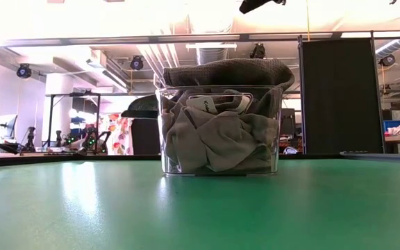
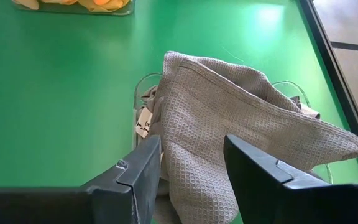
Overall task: Sort towels by color in basket
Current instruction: Put the yellow checkered towel into the bottom transparent bin
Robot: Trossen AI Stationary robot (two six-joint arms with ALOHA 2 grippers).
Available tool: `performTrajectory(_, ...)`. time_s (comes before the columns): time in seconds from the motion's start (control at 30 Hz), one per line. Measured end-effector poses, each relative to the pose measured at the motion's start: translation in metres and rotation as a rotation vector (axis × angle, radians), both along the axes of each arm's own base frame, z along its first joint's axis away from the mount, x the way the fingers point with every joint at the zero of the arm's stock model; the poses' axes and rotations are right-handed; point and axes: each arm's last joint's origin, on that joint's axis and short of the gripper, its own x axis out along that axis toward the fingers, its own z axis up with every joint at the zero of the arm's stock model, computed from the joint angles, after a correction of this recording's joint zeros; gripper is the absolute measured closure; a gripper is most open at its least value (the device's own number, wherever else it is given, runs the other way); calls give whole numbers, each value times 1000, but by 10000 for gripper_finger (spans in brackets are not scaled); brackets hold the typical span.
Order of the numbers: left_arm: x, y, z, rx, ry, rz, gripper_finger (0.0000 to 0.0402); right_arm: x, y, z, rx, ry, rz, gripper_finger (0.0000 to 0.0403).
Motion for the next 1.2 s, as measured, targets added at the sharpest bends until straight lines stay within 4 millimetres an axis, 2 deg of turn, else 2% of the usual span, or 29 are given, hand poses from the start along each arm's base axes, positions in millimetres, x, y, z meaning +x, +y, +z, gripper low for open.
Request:
performTrajectory(0.13, 1, -2, 8, 2, 47, 37, 241, -1, 0, -1, 11, 14, 13, 231)
performTrajectory(0.23, 1, -5, 19, -4, 87, 36, 204, -4, 2, -5, 67, 75, 51, 212)
performTrajectory(0.4, 5, -15, 40, -56, 83, 21, 167, -22, 5, -19, 161, 279, -4, 163)
performTrajectory(0.6, 11, -27, 62, -125, 29, 22, 161, -52, 23, -50, 231, 551, -246, 82)
performTrajectory(0.67, 12, -26, 62, -106, -9, 18, 161, -60, 32, -66, 274, 618, -300, 57)
performTrajectory(0.77, 10, -22, 53, -65, -18, 10, 161, -74, 42, -92, 285, 720, -390, 31)
performTrajectory(0.9, 3, -9, 45, 7, 97, -21, 161, -89, 45, -117, 252, 795, -487, 21)
performTrajectory(1.0, -5, 3, 56, 80, 177, -45, 161, -95, 41, -127, 236, 823, -538, 21)
performTrajectory(1.1, -6, 6, 73, 106, 124, -80, 161, -99, 40, -131, 238, 852, -549, 21)
performTrajectory(1.2, -2, 7, 88, 148, -19, -124, 161, -99, 40, -132, 238, 853, -549, 21)
